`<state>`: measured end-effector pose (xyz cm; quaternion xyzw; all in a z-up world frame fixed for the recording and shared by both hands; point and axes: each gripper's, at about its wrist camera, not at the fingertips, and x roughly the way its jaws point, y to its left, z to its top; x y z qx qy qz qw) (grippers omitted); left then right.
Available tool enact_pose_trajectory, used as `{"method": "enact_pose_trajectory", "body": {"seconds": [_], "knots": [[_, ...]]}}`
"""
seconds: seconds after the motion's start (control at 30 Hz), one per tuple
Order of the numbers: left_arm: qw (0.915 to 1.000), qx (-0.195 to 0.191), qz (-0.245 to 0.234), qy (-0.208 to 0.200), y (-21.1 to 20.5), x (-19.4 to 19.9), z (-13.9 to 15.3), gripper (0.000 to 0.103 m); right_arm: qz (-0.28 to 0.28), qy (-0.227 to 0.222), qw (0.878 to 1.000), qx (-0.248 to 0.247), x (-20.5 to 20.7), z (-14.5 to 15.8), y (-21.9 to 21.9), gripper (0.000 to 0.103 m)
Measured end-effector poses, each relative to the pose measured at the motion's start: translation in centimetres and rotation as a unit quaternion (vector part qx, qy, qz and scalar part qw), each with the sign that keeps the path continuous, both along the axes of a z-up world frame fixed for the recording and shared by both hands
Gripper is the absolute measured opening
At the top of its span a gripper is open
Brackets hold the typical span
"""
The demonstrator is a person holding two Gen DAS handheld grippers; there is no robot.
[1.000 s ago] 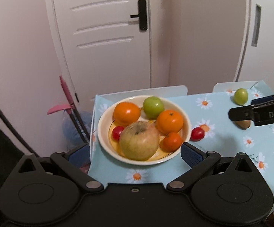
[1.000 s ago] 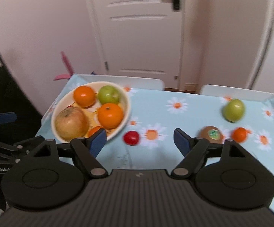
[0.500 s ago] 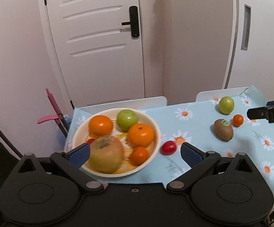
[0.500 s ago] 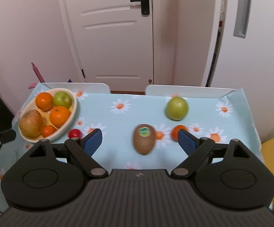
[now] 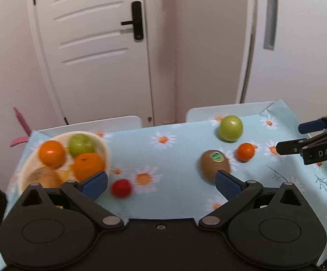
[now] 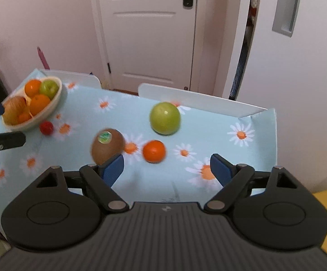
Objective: Organize fruits
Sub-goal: 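Move both tools back over the table and grasp the kiwi with the left tool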
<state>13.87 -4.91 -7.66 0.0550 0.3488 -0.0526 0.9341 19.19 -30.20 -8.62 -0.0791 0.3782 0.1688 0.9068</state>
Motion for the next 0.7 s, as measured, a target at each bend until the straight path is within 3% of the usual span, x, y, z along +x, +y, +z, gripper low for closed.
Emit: {"method": "enact_pose_trajectory", "body": {"seconds": [0.47,0.7], "knots": [[0.9986,-0.028,-0.012,0.044,-6.4,6.0,-6.2,0.096,0.073,0.020,0.997,0.003,3.2,-5.0,-1.9,0.090],[0.9981,-0.032,-0.010,0.053,-7.4,7.8,-7.4,0.082,0.089,0.024,0.996,0.013,3.8,-5.8,-2.0,0.085]]}}
